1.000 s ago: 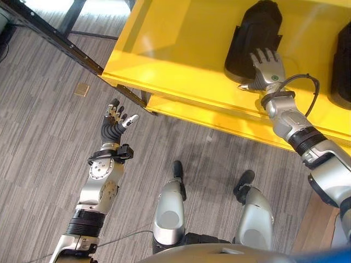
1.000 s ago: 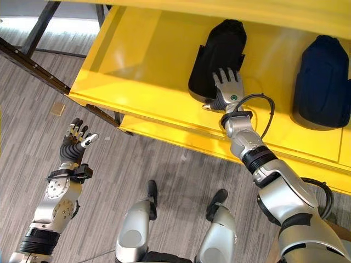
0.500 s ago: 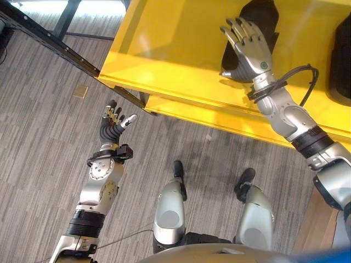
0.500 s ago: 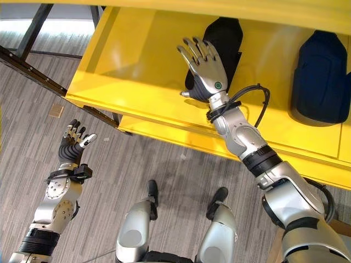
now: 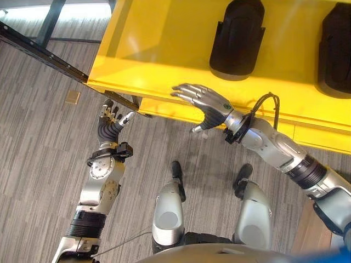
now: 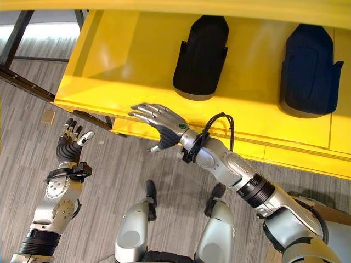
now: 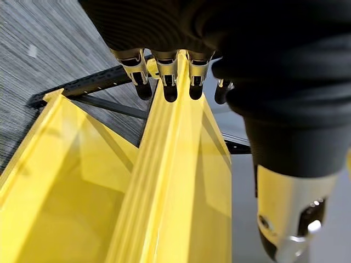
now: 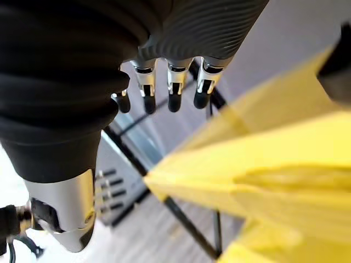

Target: Move parts from the plastic box to the shelf.

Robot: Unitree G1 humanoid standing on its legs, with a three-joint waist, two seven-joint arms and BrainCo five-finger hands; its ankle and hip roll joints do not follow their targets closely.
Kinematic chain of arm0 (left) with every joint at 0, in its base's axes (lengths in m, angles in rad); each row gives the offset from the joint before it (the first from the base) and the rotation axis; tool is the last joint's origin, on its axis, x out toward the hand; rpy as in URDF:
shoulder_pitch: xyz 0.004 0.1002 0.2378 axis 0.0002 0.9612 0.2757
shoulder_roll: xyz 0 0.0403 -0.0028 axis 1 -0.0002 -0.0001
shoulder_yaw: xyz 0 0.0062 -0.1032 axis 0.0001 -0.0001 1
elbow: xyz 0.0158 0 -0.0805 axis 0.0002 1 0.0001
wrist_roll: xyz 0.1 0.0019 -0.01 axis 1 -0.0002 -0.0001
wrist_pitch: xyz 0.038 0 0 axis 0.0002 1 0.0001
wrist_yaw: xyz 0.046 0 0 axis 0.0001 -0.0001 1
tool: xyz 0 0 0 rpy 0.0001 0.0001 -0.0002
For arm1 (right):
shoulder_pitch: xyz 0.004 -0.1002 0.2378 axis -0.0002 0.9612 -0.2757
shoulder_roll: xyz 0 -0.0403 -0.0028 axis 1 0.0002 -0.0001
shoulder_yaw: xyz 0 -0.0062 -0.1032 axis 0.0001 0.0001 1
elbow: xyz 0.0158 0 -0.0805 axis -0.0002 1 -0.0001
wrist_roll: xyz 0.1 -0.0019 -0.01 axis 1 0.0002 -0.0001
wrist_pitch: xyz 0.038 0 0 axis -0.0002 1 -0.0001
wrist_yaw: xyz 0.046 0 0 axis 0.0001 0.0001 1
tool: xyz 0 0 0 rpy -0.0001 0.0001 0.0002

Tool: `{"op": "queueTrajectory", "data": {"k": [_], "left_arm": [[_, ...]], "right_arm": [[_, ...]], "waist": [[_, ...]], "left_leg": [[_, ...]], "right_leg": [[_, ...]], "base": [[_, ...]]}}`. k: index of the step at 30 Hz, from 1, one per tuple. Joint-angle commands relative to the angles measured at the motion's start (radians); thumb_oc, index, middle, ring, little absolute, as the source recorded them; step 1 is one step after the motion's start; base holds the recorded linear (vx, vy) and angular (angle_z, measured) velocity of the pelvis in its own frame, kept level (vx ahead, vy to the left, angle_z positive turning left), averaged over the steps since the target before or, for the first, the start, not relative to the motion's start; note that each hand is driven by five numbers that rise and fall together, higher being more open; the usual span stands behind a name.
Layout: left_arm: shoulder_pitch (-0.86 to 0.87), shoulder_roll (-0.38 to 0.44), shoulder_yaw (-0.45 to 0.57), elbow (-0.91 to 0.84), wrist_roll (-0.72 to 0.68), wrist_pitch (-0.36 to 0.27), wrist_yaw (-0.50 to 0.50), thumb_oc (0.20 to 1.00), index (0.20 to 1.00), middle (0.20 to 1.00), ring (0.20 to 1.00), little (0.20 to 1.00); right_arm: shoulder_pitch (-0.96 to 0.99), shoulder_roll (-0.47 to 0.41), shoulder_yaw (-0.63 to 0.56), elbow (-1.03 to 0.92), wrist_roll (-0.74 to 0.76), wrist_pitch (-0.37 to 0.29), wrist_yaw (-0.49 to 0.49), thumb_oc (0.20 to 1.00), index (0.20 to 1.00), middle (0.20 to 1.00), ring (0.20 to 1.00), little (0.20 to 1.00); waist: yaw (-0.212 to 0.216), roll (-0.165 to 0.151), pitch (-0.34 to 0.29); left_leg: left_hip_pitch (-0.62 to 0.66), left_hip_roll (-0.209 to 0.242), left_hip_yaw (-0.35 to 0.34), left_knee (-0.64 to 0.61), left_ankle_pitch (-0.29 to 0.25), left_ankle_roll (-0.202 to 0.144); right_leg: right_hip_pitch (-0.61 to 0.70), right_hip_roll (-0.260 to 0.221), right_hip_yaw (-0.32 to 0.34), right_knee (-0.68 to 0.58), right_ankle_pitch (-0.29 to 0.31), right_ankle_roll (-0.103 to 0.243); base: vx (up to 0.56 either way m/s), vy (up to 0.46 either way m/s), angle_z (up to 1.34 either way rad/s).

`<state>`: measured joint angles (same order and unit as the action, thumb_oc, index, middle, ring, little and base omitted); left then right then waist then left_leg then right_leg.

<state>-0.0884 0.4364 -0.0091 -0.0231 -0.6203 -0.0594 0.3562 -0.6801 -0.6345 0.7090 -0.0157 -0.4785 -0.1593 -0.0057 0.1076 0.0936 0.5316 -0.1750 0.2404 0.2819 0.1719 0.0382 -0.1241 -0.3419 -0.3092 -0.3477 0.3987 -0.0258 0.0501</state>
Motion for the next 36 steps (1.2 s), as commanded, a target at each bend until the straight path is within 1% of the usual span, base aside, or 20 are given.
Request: {"op": "queueTrajectory", "data": {"k": [1,3,7,9,10,11,13,14,16,19,21,23,24,25,28,29,30,31,35,36], "left_arm": [[0.002,0.036,0.046,-0.039,0.038,-0.101,-0.017,1.000,1.000,1.000,1.000,1.000],[0.000,0.040,0.043,-0.030,0.030,-0.108,-0.028,1.000,1.000,1.000,1.000,1.000],[-0.001,0.042,0.039,-0.018,0.016,-0.116,-0.036,1.000,1.000,1.000,1.000,1.000],[-0.001,0.044,0.037,-0.016,0.020,-0.114,-0.041,1.000,1.000,1.000,1.000,1.000],[0.001,0.044,0.039,-0.015,0.022,-0.119,-0.041,1.000,1.000,1.000,1.000,1.000],[0.000,0.045,0.039,-0.013,0.023,-0.121,-0.041,1.000,1.000,1.000,1.000,1.000],[-0.004,0.044,0.036,-0.019,0.027,-0.115,-0.038,1.000,1.000,1.000,1.000,1.000],[-0.003,0.043,0.037,-0.023,0.027,-0.115,-0.035,1.000,1.000,1.000,1.000,1.000],[-0.003,0.042,0.039,-0.026,0.021,-0.113,-0.024,1.000,1.000,1.000,1.000,1.000],[-0.003,0.038,0.041,-0.021,0.022,-0.119,-0.024,1.000,1.000,1.000,1.000,1.000],[0.001,0.038,0.043,-0.020,0.018,-0.123,-0.032,1.000,1.000,1.000,1.000,1.000],[0.005,0.037,0.051,-0.016,0.013,-0.115,-0.049,1.000,1.000,1.000,1.000,1.000],[0.005,0.039,0.054,-0.012,0.012,-0.103,-0.061,1.000,1.000,1.000,1.000,1.000],[0.005,0.037,0.054,-0.010,0.010,-0.090,-0.073,1.000,1.000,1.000,1.000,1.000],[0.023,0.046,0.050,-0.017,0.016,-0.046,-0.097,1.000,1.000,1.000,1.000,1.000],[0.040,0.051,0.053,-0.020,-0.002,-0.034,-0.097,1.000,1.000,1.000,1.000,1.000],[0.050,0.054,0.057,-0.023,-0.009,-0.026,-0.098,1.000,1.000,1.000,1.000,1.000],[0.088,0.063,0.064,-0.016,-0.017,-0.022,-0.100,1.000,1.000,1.000,1.000,1.000],[0.153,0.057,0.085,0.002,-0.014,-0.031,-0.115,1.000,1.000,1.000,1.000,1.000],[0.164,0.056,0.087,0.005,-0.011,-0.034,-0.115,1.000,1.000,1.000,1.000,1.000]], "right_arm": [[-0.080,0.024,0.017,0.048,-0.071,0.012,-0.047,1.000,1.000,1.000,1.000,1.000],[-0.077,0.012,0.026,0.083,-0.079,0.003,-0.042,1.000,1.000,1.000,1.000,1.000],[-0.071,-0.004,0.042,0.124,-0.101,0.017,-0.064,1.000,1.000,1.000,1.000,1.000],[-0.073,-0.018,0.036,0.188,-0.110,0.100,-0.107,1.000,1.000,1.000,1.000,1.000],[-0.070,-0.025,0.032,0.213,-0.119,0.114,-0.131,1.000,1.000,1.000,1.000,1.000],[-0.071,-0.032,0.028,0.226,-0.133,0.120,-0.153,1.000,1.000,1.000,1.000,1.000],[-0.068,-0.039,0.010,0.246,-0.140,0.162,-0.204,1.000,1.000,1.000,1.000,1.000],[-0.061,-0.040,-0.007,0.256,-0.132,0.176,-0.234,1.000,1.000,1.000,1.000,1.000],[-0.044,-0.036,-0.055,0.268,-0.130,0.206,-0.244,1.000,1.000,1.000,1.000,1.000],[-0.035,-0.028,-0.067,0.276,-0.123,0.213,-0.250,1.000,1.000,1.000,1.000,1.000],[-0.030,-0.023,-0.090,0.278,-0.099,0.165,-0.238,1.000,1.000,1.000,1.000,1.000],[-0.032,-0.016,-0.089,0.275,0.010,0.089,-0.138,1.000,1.000,1.000,1.000,1.000],[-0.033,-0.012,-0.077,0.247,0.110,0.049,-0.018,1.000,1.000,1.000,1.000,1.000],[-0.032,-0.008,-0.064,0.223,0.183,0.039,0.066,1.000,1.000,1.000,1.000,1.000],[0.006,-0.016,-0.042,0.043,0.401,0.059,0.338,1.000,1.000,1.000,1.000,1.000],[0.025,-0.024,-0.040,-0.012,0.468,0.089,0.389,1.000,1.000,1.000,1.000,1.000],[0.034,-0.029,-0.039,-0.032,0.521,0.095,0.431,1.000,1.000,1.000,1.000,1.000],[0.091,-0.034,-0.054,-0.116,0.572,0.144,0.496,1.000,1.000,1.000,1.000,1.000],[0.182,-0.062,-0.067,-0.160,0.532,0.175,0.498,1.000,1.000,1.000,1.000,1.000],[0.197,-0.069,-0.071,-0.163,0.534,0.172,0.497,1.000,1.000,1.000,1.000,1.000]], "waist": [[0.022,-0.031,-0.012],[0.023,-0.033,-0.012],[0.025,-0.037,-0.012],[0.027,-0.044,-0.013],[0.027,-0.045,-0.012],[0.026,-0.048,-0.013],[0.021,-0.049,-0.012],[0.018,-0.047,-0.012],[0.009,-0.044,-0.012],[0.005,-0.043,-0.012],[0.001,-0.042,-0.012],[0.003,-0.041,-0.012],[0.002,-0.043,-0.012],[0.003,-0.045,-0.012],[0.001,-0.052,-0.018],[0.003,-0.057,-0.025],[0.004,-0.059,-0.028],[0.008,-0.070,-0.050],[0.017,-0.090,-0.090],[0.018,-0.095,-0.100]], "left_leg": [[-0.019,0.032,0.037,0.034,-0.046,0.027],[-0.019,0.033,0.038,0.032,-0.044,0.027],[-0.022,0.036,0.036,0.033,-0.041,0.026],[-0.012,0.036,0.025,0.032,-0.054,0.015],[-0.022,0.041,0.038,0.033,-0.037,0.024],[-0.016,0.039,0.027,0.035,-0.051,0.014],[-0.020,0.041,0.027,0.039,-0.050,0.013],[-0.030,0.045,0.040,0.038,-0.034,0.024],[-0.037,0.045,0.037,0.043,-0.036,0.023],[-0.039,0.043,0.038,0.043,-0.037,0.024],[-0.039,0.041,0.039,0.047,-0.040,0.025],[-0.034,0.038,0.037,0.048,-0.043,0.026],[-0.028,0.039,0.040,0.048,-0.043,0.025],[-0.023,0.039,0.041,0.046,-0.043,0.025],[0.002,0.044,0.050,0.033,-0.037,0.020],[0.016,0.044,0.054,0.023,-0.035,0.020],[0.026,0.044,0.056,0.015,-0.033,0.020],[0.055,0.045,0.059,-0.010,-0.029,0.016],[0.097,0.051,0.061,-0.047,-0.014,0.008],[0.111,0.049,0.049,-0.049,-0.026,-0.003]], "right_leg": [[0.063,-0.038,0.007,0.026,-0.101,0.083],[0.065,-0.036,0.005,0.026,-0.102,0.082],[0.066,-0.036,0.003,0.026,-0.102,0.081],[0.076,-0.037,0.009,0.028,-0.116,0.092],[0.068,-0.037,-0.001,0.026,-0.100,0.082],[0.074,-0.037,0.010,0.028,-0.114,0.093],[0.071,-0.036,0.013,0.030,-0.112,0.093],[0.063,-0.034,0.006,0.026,-0.097,0.083],[0.054,-0.032,0.013,0.028,-0.095,0.082],[0.051,-0.031,0.017,0.028,-0.096,0.081],[0.051,-0.031,0.019,0.031,-0.098,0.080],[0.057,-0.030,0.020,0.031,-0.100,0.078],[0.062,-0.031,0.018,0.030,-0.101,0.078],[0.068,-0.031,0.017,0.027,-0.103,0.078],[0.094,-0.025,0.008,0.017,-0.105,0.076],[0.108,-0.023,0.005,0.008,-0.106,0.076],[0.118,-0.021,0.003,0.002,-0.106,0.076],[0.152,-0.014,-0.010,-0.020,-0.108,0.077],[0.215,0.000,-0.029,-0.072,-0.102,0.077],[0.230,0.000,-0.023,-0.072,-0.117,0.086]], "base": [[-0.05,-0.063,-0.02],[-0.02,-0.026,-0.01],[0.00,-0.009,0.02],[0.03,-0.033,0.04],[0.05,-0.026,0.02],[-0.01,-0.014,0.03],[0.00,0.000,0.01],[-0.06,0.011,-0.01],[-0.04,0.033,-0.03],[0.00,0.022,-0.01],[0.00,0.015,-0.01],[0.00,0.000,0.00],[0.00,0.000,0.00],[0.01,0.027,-0.03],[0.03,0.041,-0.08],[0.04,0.047,0.00],[0.06,0.057,0.03],[0.06,0.046,0.03],[0.08,0.009,0.02],[0.11,-0.004,0.04]]}}
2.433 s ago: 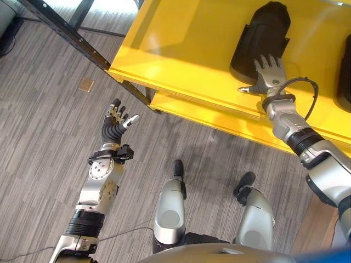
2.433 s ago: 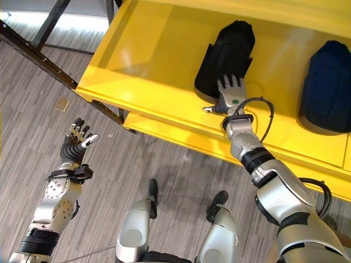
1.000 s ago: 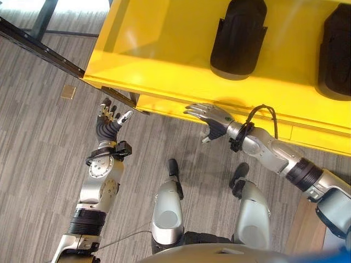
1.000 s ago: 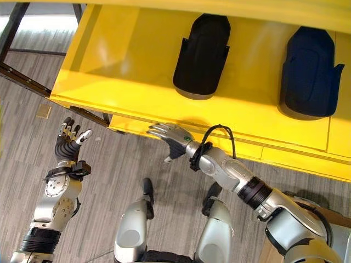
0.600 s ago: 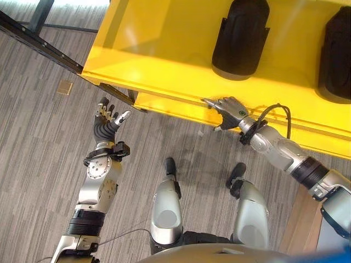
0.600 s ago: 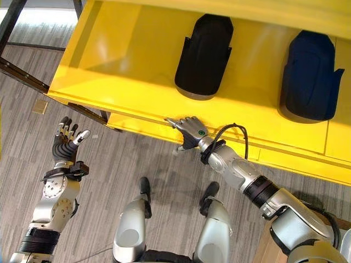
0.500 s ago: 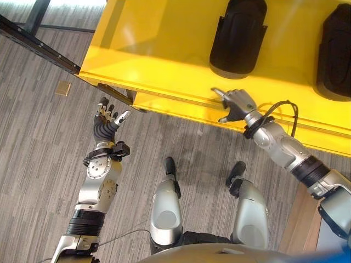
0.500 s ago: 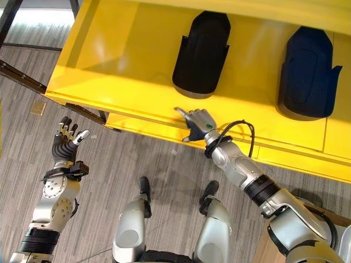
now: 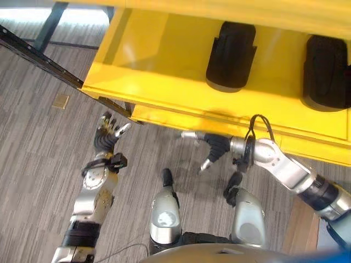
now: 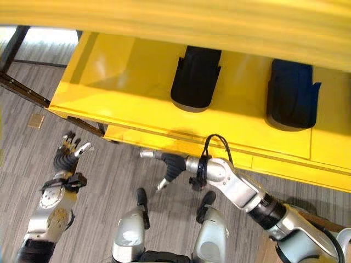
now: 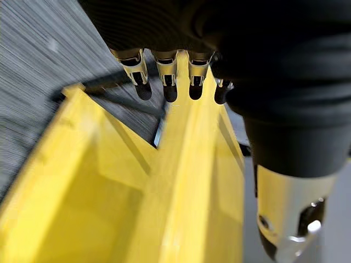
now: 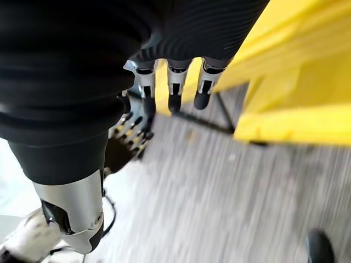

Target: Move parts from the plastic box to the shelf.

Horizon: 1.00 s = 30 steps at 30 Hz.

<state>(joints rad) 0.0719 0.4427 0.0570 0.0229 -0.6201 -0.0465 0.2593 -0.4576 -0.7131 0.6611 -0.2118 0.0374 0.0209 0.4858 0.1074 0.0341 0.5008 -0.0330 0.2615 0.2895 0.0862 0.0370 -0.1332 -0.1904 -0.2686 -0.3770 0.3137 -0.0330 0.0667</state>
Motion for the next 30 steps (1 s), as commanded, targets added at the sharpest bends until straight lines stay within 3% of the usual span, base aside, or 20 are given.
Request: {"op": "queueTrajectory", "data": {"k": [1,9,11,14,15,19,21,22,24,26,29,30], "left_arm": [[0.014,0.049,0.026,-0.036,-0.014,-0.050,-0.019,1.000,1.000,1.000,1.000,1.000],[0.040,0.034,0.021,-0.022,0.012,-0.043,-0.042,1.000,1.000,1.000,1.000,1.000],[0.042,0.031,0.017,-0.014,0.012,-0.053,-0.043,1.000,1.000,1.000,1.000,1.000],[0.043,0.029,0.017,-0.011,0.009,-0.047,-0.051,1.000,1.000,1.000,1.000,1.000],[0.046,0.028,0.014,-0.002,0.006,-0.047,-0.068,1.000,1.000,1.000,1.000,1.000],[0.060,0.031,0.013,-0.002,-0.024,-0.038,-0.105,1.000,1.000,1.000,1.000,1.000],[0.080,0.024,0.007,-0.002,-0.084,-0.083,-0.183,1.000,1.000,1.000,1.000,1.000],[0.090,0.016,0.006,-0.015,-0.146,-0.100,-0.234,1.000,1.000,1.000,1.000,1.000],[0.109,-0.012,0.018,-0.037,-0.196,-0.105,-0.305,1.000,1.000,1.000,1.000,1.000],[0.118,-0.035,0.036,-0.041,-0.229,-0.106,-0.339,1.000,1.000,1.000,1.000,1.000],[0.120,-0.073,0.085,-0.045,-0.278,-0.110,-0.443,1.000,1.000,1.000,1.000,1.000],[0.121,-0.079,0.091,-0.051,-0.288,-0.109,-0.460,1.000,1.000,1.000,1.000,1.000]], "right_arm": [[-0.016,0.004,-0.031,0.035,0.021,-0.011,0.007,1.000,1.000,1.000,1.000,1.000],[-0.002,-0.019,-0.055,0.018,0.021,-0.012,0.086,1.000,1.000,1.000,1.000,1.000],[-0.005,-0.022,-0.048,0.003,0.071,0.009,0.147,1.000,1.000,1.000,1.000,1.000],[-0.002,-0.020,-0.048,-0.017,0.190,0.083,0.228,1.000,1.000,1.000,1.000,1.000],[0.024,-0.015,-0.062,-0.042,0.272,0.137,0.282,1.000,1.000,1.000,1.000,1.000],[0.102,-0.016,-0.115,-0.094,0.461,0.164,0.379,1.000,1.000,1.000,1.000,1.000],[0.193,0.000,-0.199,-0.114,0.604,0.122,0.419,1.000,1.000,1.000,1.000,1.000],[0.234,0.009,-0.243,-0.112,0.672,0.084,0.358,1.000,1.000,1.000,1.000,1.000],[0.323,0.073,-0.408,-0.088,0.817,-0.036,0.066,1.000,1.000,1.000,1.000,1.000],[0.362,0.129,-0.536,-0.047,0.874,-0.084,-0.059,1.000,1.000,1.000,1.000,1.000],[0.453,0.246,-0.790,0.046,0.742,-0.157,-0.295,1.000,1.000,1.000,1.000,1.000],[0.473,0.257,-0.821,0.054,0.706,-0.176,-0.341,1.000,1.000,1.000,1.000,1.000]], "waist": [[0.019,-0.041,-0.079],[0.025,-0.054,-0.119],[0.022,-0.056,-0.130],[0.018,-0.059,-0.145],[0.013,-0.067,-0.163],[0.003,-0.076,-0.200],[-0.004,-0.080,-0.234],[-0.009,-0.080,-0.245],[-0.030,-0.078,-0.262],[-0.051,-0.077,-0.267],[-0.099,-0.078,-0.270],[-0.109,-0.079,-0.269]], "left_leg": [[-0.025,0.030,0.040,0.034,-0.021,0.004],[0.001,0.032,0.046,0.026,-0.011,0.015],[0.012,0.032,0.051,0.019,-0.009,0.014],[0.026,0.030,0.057,0.008,-0.005,0.015],[0.046,0.024,0.052,-0.001,-0.016,0.006],[0.062,0.024,0.071,-0.030,0.009,0.016],[0.083,0.020,0.068,-0.053,0.016,0.017],[0.089,0.018,0.067,-0.055,0.015,0.017],[0.101,0.008,0.070,-0.047,-0.002,0.029],[0.107,0.003,0.081,-0.037,-0.015,0.037],[0.110,-0.016,0.110,-0.006,-0.056,0.058],[0.110,-0.021,0.116,-0.002,-0.063,0.063]], "right_leg": [[0.089,-0.038,0.003,0.008,-0.109,0.067],[0.133,-0.013,-0.015,-0.017,-0.096,0.046],[0.145,-0.007,-0.016,-0.031,-0.091,0.046],[0.161,-0.002,-0.016,-0.050,-0.087,0.045],[0.179,-0.002,-0.010,-0.059,-0.095,0.056],[0.199,0.005,-0.022,-0.090,-0.069,0.049],[0.228,0.011,-0.024,-0.118,-0.058,0.049],[0.238,0.014,-0.022,-0.127,-0.054,0.048],[0.252,0.017,-0.013,-0.140,-0.044,0.048],[0.253,0.016,-0.004,-0.142,-0.041,0.049],[0.239,0.002,0.020,-0.142,-0.026,0.063],[0.236,-0.002,0.026,-0.144,-0.021,0.067]], "base": [[0.12,-0.007,0.06],[0.01,-0.010,0.04],[0.00,0.023,-0.01],[0.04,0.052,-0.02],[0.08,0.043,-0.03],[0.02,0.050,-0.03],[0.03,0.106,-0.04],[0.04,0.156,-0.02],[0.03,0.193,-0.02],[0.00,0.157,-0.04],[-0.07,0.198,-0.07],[-0.11,0.217,-0.11]]}}
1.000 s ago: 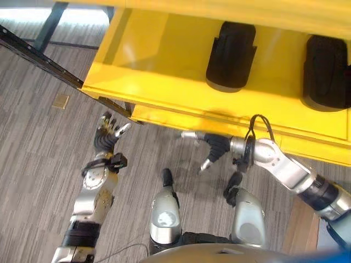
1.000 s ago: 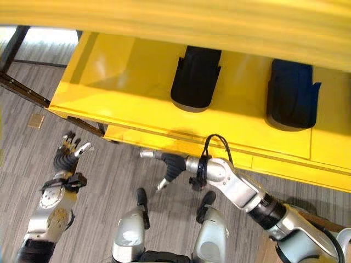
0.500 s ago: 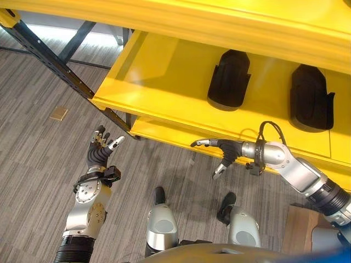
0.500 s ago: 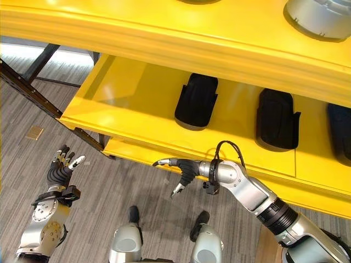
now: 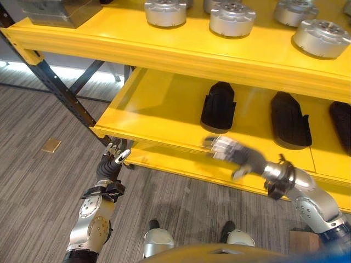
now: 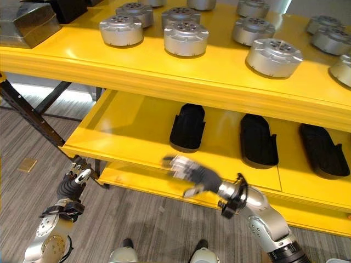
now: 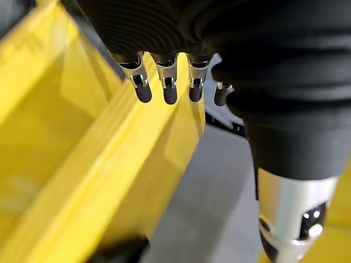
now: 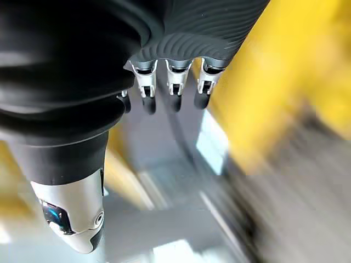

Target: Move parts from the plastic box to the shelf.

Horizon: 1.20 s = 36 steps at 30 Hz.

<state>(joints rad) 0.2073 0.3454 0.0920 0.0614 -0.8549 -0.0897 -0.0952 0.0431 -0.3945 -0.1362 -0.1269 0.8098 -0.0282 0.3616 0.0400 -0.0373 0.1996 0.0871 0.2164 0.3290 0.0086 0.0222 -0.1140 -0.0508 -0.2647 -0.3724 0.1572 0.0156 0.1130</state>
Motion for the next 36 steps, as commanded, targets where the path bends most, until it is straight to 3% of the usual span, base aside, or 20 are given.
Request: {"op": "queueTrajectory", "data": {"k": [1,4,6,8,10,12,15,17,19,22,24,28,29,33,36], "left_arm": [[-0.015,0.011,0.059,-0.099,-0.073,-0.067,-0.139,1.000,1.000,1.000,1.000,1.000],[-0.041,-0.002,0.015,-0.175,-0.083,-0.072,-0.139,1.000,1.000,1.000,1.000,1.000],[-0.049,0.005,-0.016,-0.204,-0.123,-0.074,-0.099,1.000,1.000,1.000,1.000,1.000],[-0.041,0.008,-0.034,-0.230,-0.154,-0.076,-0.082,1.000,1.000,1.000,1.000,1.000],[-0.030,-0.001,-0.076,-0.242,-0.115,-0.086,-0.027,1.000,1.000,1.000,1.000,1.000],[-0.033,0.009,-0.105,-0.237,-0.076,-0.113,0.005,1.000,1.000,1.000,1.000,1.000],[-0.002,0.028,-0.105,-0.230,0.015,-0.153,0.025,1.000,1.000,1.000,1.000,1.000],[0.051,0.026,-0.106,-0.239,-0.007,-0.228,-0.012,1.000,1.000,1.000,1.000,1.000],[0.075,0.028,-0.123,-0.260,0.077,-0.284,-0.016,1.000,1.000,1.000,1.000,1.000],[0.058,0.037,-0.187,-0.282,0.188,-0.358,-0.002,1.000,1.000,1.000,1.000,1.000],[0.031,0.064,-0.226,-0.295,0.227,-0.390,-0.018,1.000,1.000,1.000,1.000,1.000],[-0.035,0.098,-0.312,-0.299,0.301,-0.384,-0.020,1.000,1.000,1.000,1.000,1.000],[-0.091,0.108,-0.382,-0.302,0.290,-0.358,-0.035,1.000,1.000,1.000,1.000,1.000],[-0.184,0.108,-0.482,-0.286,0.320,-0.335,-0.025,1.000,1.000,1.000,1.000,1.000],[-0.260,0.104,-0.539,-0.264,0.370,-0.320,0.015,1.000,1.000,1.000,1.000,1.000]], "right_arm": [[-0.002,-0.049,-0.059,-0.022,-0.111,-0.145,-0.299,1.000,1.000,1.000,1.000,1.000],[0.129,0.027,-0.152,-0.044,-0.183,-0.189,-0.463,1.000,1.000,1.000,1.000,1.000],[0.166,0.043,-0.165,-0.062,-0.159,-0.212,-0.491,1.000,1.000,1.000,1.000,1.000],[0.183,0.062,-0.159,-0.094,-0.198,-0.204,-0.517,1.000,1.000,1.000,1.000,1.000],[0.145,0.062,-0.119,-0.123,-0.249,-0.134,-0.568,1.000,1.000,1.000,1.000,1.000],[0.110,0.047,-0.086,-0.108,-0.264,-0.106,-0.648,1.000,1.000,1.000,1.000,1.000],[0.121,0.039,-0.085,-0.093,-0.275,-0.105,-0.716,1.000,1.000,1.000,1.000,1.000],[0.127,0.009,-0.083,-0.100,-0.269,-0.073,-0.760,1.000,1.000,1.000,1.000,1.000],[0.130,-0.011,-0.068,-0.101,-0.278,-0.031,-0.794,1.000,1.000,1.000,1.000,1.000],[0.132,-0.048,-0.016,-0.093,-0.324,0.040,-0.874,1.000,1.000,1.000,1.000,1.000],[0.129,-0.081,-0.001,-0.069,-0.363,0.047,-0.897,1.000,1.000,1.000,1.000,1.000],[0.090,-0.129,0.027,-0.007,-0.387,0.054,-0.922,1.000,1.000,1.000,1.000,1.000],[0.050,-0.157,0.046,0.032,-0.445,0.052,-0.925,1.000,1.000,1.000,1.000,1.000],[-0.033,-0.194,0.107,0.079,-0.576,0.032,-0.909,1.000,1.000,1.000,1.000,1.000],[-0.088,-0.201,0.163,0.123,-0.558,0.012,-0.887,1.000,1.000,1.000,1.000,1.000]], "waist": [[-0.054,-0.009,0.035],[-0.115,-0.024,0.050],[-0.132,-0.028,0.054],[-0.134,-0.029,0.053],[-0.126,-0.021,0.056],[-0.128,0.000,0.056],[-0.130,0.016,0.044],[-0.106,0.021,0.030],[-0.089,-0.006,0.024],[-0.113,-0.022,0.026],[-0.140,-0.022,0.032],[-0.176,-0.018,0.033],[-0.200,-0.016,0.028],[-0.231,-0.005,0.012],[-0.248,0.002,-0.002]], "left_leg": [[-0.010,0.016,0.085,0.084,-0.059,0.052],[-0.017,-0.032,0.116,0.128,-0.137,0.093],[-0.019,-0.054,0.131,0.131,-0.157,0.110],[-0.006,-0.061,0.186,0.119,-0.162,0.114],[0.030,-0.061,0.260,0.077,-0.154,0.110],[0.033,-0.063,0.279,0.044,-0.140,0.123],[0.018,-0.046,0.286,0.013,-0.103,0.130],[0.012,-0.020,0.326,-0.004,-0.057,0.110],[-0.009,0.000,0.365,0.035,-0.043,0.092],[-0.007,0.054,0.409,0.063,-0.017,0.065],[0.005,0.091,0.434,0.081,0.015,0.035],[0.028,0.134,0.461,0.090,0.061,-0.010],[0.041,0.161,0.476,0.101,0.087,-0.032],[0.064,0.180,0.491,0.120,0.108,-0.057],[0.081,0.173,0.476,0.149,0.097,-0.067]], "right_leg": [[0.089,-0.013,0.031,0.011,-0.062,0.028],[0.057,-0.066,0.093,-0.004,0.010,0.074],[0.040,-0.098,0.112,-0.024,0.084,0.092],[0.023,-0.129,0.060,-0.030,0.146,0.111],[-0.015,-0.151,-0.014,0.001,0.205,0.129],[-0.052,-0.132,-0.015,0.095,0.159,0.121],[-0.053,-0.060,-0.016,0.200,0.041,0.079],[0.000,0.001,-0.104,0.199,-0.083,0.029],[0.077,0.030,-0.164,0.066,-0.088,0.011],[0.114,0.068,-0.152,-0.025,-0.068,0.001],[0.123,0.091,-0.138,-0.057,-0.059,-0.013],[0.122,0.124,-0.115,-0.090,-0.052,-0.034],[0.119,0.139,-0.101,-0.103,-0.053,-0.048],[0.107,0.161,-0.075,-0.118,-0.058,-0.066],[0.099,0.180,-0.045,-0.134,-0.061,-0.080]], "base": [[-0.13,0.204,-0.23],[-0.14,0.189,-0.29],[-0.10,0.057,-0.49],[-0.11,0.066,-0.76],[-0.18,0.076,-1.36],[-0.18,0.058,-1.87],[-0.12,-0.045,-0.52],[-0.08,-0.153,-0.37],[0.02,-0.302,-1.04],[0.04,-0.373,-1.39],[0.08,-0.400,-1.23],[0.09,-0.327,-0.94],[0.12,-0.349,-0.68],[0.08,-0.210,-0.36],[0.09,-0.217,-0.33]]}}
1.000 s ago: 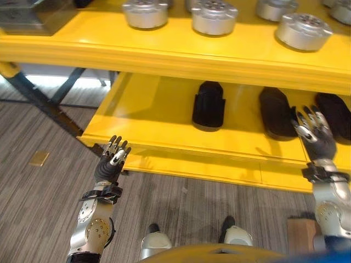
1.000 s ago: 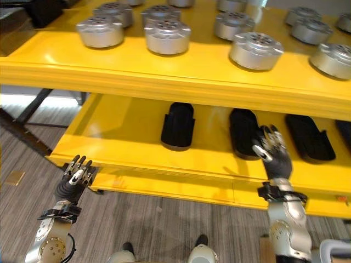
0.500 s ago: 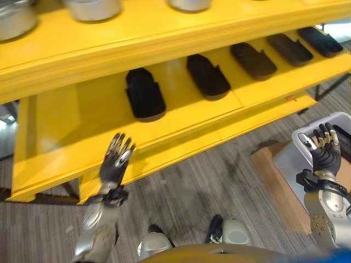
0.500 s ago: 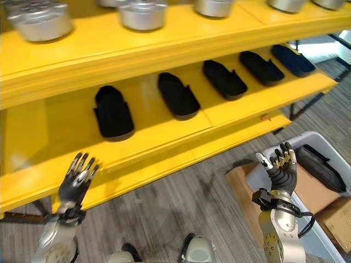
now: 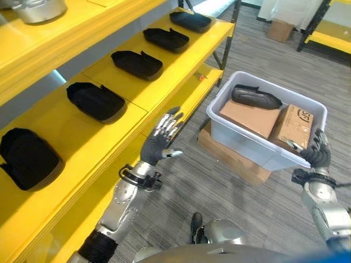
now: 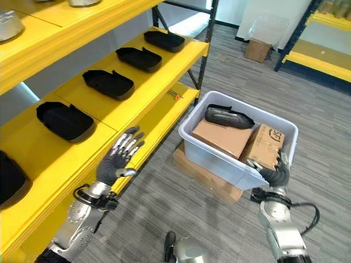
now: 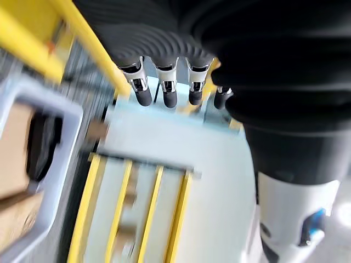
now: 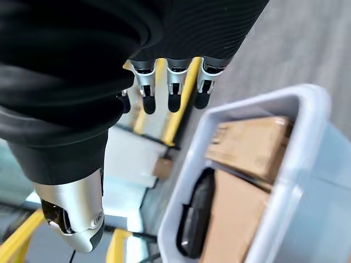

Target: Move parts from the plastic box to the shelf.

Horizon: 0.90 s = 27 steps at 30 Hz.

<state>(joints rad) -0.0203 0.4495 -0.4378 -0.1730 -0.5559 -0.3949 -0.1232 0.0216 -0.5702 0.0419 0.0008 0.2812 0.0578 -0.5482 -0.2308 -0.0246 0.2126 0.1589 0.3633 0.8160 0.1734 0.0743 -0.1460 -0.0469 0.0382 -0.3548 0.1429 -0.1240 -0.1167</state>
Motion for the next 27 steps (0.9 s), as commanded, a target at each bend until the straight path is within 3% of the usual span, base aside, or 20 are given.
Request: {"op": "queueTrajectory", "data": {"k": [1,2,3,5,8,11,14,17,18,24,27], "left_arm": [[-0.048,-0.001,-0.017,-0.028,0.080,-0.013,0.053,1.000,1.000,1.000,1.000,1.000],[-0.067,-0.006,-0.025,-0.019,0.085,-0.014,0.071,1.000,1.000,1.000,1.000,1.000],[-0.085,-0.014,-0.031,-0.014,0.086,-0.004,0.105,1.000,1.000,1.000,1.000,1.000],[-0.106,-0.036,-0.020,0.000,0.110,0.008,0.178,1.000,1.000,1.000,1.000,1.000],[-0.119,-0.042,0.016,0.017,0.121,0.030,0.187,1.000,1.000,1.000,1.000,1.000],[-0.119,-0.044,0.043,0.034,0.099,0.030,0.165,1.000,1.000,1.000,1.000,1.000],[-0.114,-0.048,0.065,0.053,0.070,0.020,0.160,1.000,1.000,1.000,1.000,1.000],[-0.104,-0.054,0.075,0.064,0.067,0.013,0.167,1.000,1.000,1.000,1.000,1.000],[-0.096,-0.053,0.083,0.071,0.068,0.014,0.181,1.000,1.000,1.000,1.000,1.000],[-0.098,-0.063,0.095,0.104,0.092,0.018,0.148,1.000,1.000,1.000,1.000,1.000],[-0.105,-0.057,0.082,0.126,0.105,0.024,0.163,1.000,1.000,1.000,1.000,1.000]], "right_arm": [[-0.074,-0.023,-0.006,0.005,-0.019,-0.082,0.041,1.000,1.000,1.000,1.000,1.000],[-0.079,-0.020,0.009,0.022,-0.018,-0.092,0.068,1.000,1.000,1.000,1.000,1.000],[-0.088,-0.012,0.040,0.042,-0.007,-0.098,0.095,1.000,1.000,1.000,1.000,1.000],[-0.097,0.018,0.099,0.064,0.018,-0.091,0.161,1.000,1.000,1.000,1.000,1.000],[-0.090,0.054,0.136,0.058,0.030,-0.059,0.172,1.000,1.000,1.000,1.000,1.000],[-0.073,0.080,0.160,0.055,0.021,-0.051,0.170,1.000,1.000,1.000,1.000,1.000],[-0.046,0.107,0.190,0.049,0.016,-0.035,0.158,1.000,1.000,1.000,1.000,1.000],[-0.034,0.108,0.205,0.034,-0.039,-0.050,0.160,1.000,1.000,1.000,1.000,1.000],[-0.041,0.110,0.218,0.037,-0.047,-0.053,0.159,1.000,1.000,1.000,1.000,1.000],[-0.053,0.124,0.237,0.045,-0.003,-0.027,0.170,1.000,1.000,1.000,1.000,1.000],[-0.065,0.152,0.260,0.066,-0.028,-0.024,0.187,1.000,1.000,1.000,1.000,1.000]], "waist": [[0.022,-0.010,-0.019],[0.023,-0.009,-0.024],[0.031,-0.006,-0.029],[0.050,-0.004,-0.037],[0.062,-0.003,-0.043],[0.064,-0.002,-0.049],[0.078,0.010,-0.044],[0.091,0.010,-0.040],[0.106,0.008,-0.038],[0.118,-0.003,-0.047],[0.136,-0.004,-0.051]], "left_leg": [[0.007,0.018,-0.024,-0.006,0.034,-0.033],[0.001,0.001,-0.056,0.005,0.022,-0.029],[-0.015,-0.040,-0.131,0.019,-0.003,-0.016],[-0.065,-0.146,-0.283,0.059,-0.093,0.041],[-0.094,-0.207,-0.354,0.053,-0.157,0.084],[-0.113,-0.231,-0.352,-0.044,-0.135,0.098],[-0.162,-0.229,-0.386,-0.141,-0.057,0.081],[-0.208,-0.226,-0.407,-0.150,-0.015,0.076],[-0.225,-0.231,-0.442,-0.137,-0.023,0.084],[-0.190,-0.255,-0.426,-0.144,-0.057,0.115],[-0.144,-0.257,-0.365,-0.177,-0.068,0.132]], "right_leg": [[0.094,-0.119,-0.051,-0.126,0.079,0.147],[0.091,-0.112,-0.033,-0.130,0.080,0.146],[0.087,-0.099,0.008,-0.135,0.081,0.143],[0.083,-0.081,0.102,-0.139,0.082,0.140],[0.084,-0.070,0.162,-0.141,0.080,0.144],[0.077,-0.074,0.177,-0.139,0.089,0.148],[0.112,-0.072,0.200,-0.148,0.076,0.157],[0.138,-0.071,0.216,-0.147,0.065,0.157],[0.143,-0.068,0.227,-0.131,0.051,0.155],[0.145,-0.059,0.205,-0.082,0.013,0.159],[0.106,-0.058,0.112,0.051,-0.032,0.172]], "base": [[0.08,-0.115,-0.52],[0.12,-0.093,-0.62],[0.17,-0.068,-0.61],[0.23,-0.054,-1.15],[0.16,-0.034,-1.56],[0.12,0.042,-0.45],[0.27,0.087,-0.23],[0.25,0.090,-0.23],[0.14,0.055,-0.51],[0.17,0.119,-0.78],[0.16,0.040,-0.71]]}}
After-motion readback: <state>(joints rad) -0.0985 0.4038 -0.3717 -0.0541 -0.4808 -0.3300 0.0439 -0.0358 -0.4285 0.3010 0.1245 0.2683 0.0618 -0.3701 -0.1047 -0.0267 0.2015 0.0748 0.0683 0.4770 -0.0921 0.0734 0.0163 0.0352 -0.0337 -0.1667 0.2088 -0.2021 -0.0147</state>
